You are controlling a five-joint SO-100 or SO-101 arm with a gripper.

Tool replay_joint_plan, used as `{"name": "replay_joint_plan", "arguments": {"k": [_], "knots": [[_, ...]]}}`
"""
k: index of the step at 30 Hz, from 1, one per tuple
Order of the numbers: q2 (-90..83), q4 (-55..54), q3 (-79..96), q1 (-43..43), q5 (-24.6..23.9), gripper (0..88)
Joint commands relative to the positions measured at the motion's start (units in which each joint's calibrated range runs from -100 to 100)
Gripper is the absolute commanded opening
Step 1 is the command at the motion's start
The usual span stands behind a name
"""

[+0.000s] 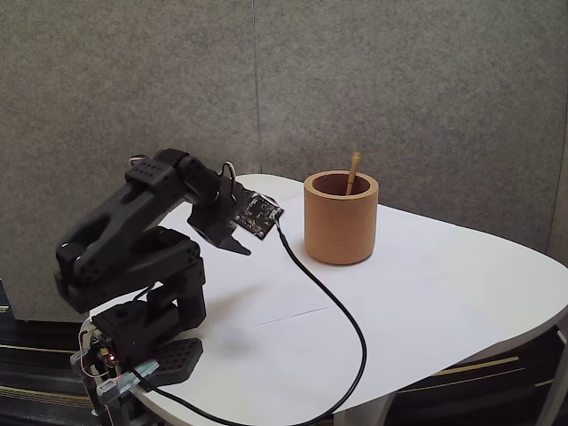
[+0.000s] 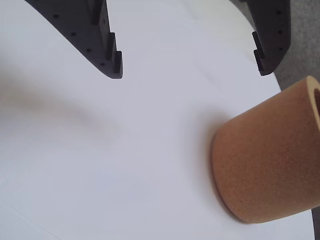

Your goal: Grab the pen and put it in the pen holder.

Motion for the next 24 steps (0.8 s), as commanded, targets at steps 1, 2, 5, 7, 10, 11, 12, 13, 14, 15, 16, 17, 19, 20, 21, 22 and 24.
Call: {"name": "replay_joint_plan", "arguments": {"k": [1,2,5,7,10,11,12,13,14,15,16,17,19,20,21,22,24], "knots": [[-3.83,0.68,3.97,0.20,-0.73,38.3],[-4.97,0.68,5.32,0.20,-0.73,38.3],[-7.98,1.69,9.57,0.20,-0.73,38.3],[-9.28,4.83,11.19,0.20,-0.73,38.3],[-10.58,9.49,13.18,0.20,-0.73,38.3],[-10.66,9.58,13.63,0.20,-0.73,38.3],[-10.66,9.83,13.81,0.13,-0.73,38.3],[-10.66,10.17,14.44,-0.09,-0.73,38.3],[-10.66,10.08,15.43,-0.02,-0.73,38.3],[-10.66,9.92,16.16,0.05,-0.73,38.3],[-10.66,9.83,16.43,0.05,-0.73,38.3],[-10.66,9.83,16.43,0.05,-0.67,38.3],[-10.66,9.83,16.43,0.05,-0.67,38.3],[-10.66,9.83,16.43,0.05,-0.67,38.3],[-10.66,9.83,16.43,0.05,-0.62,38.3],[-10.66,9.83,16.43,0.05,-0.62,38.3],[-10.66,9.83,16.43,0.05,-0.73,38.3]]}}
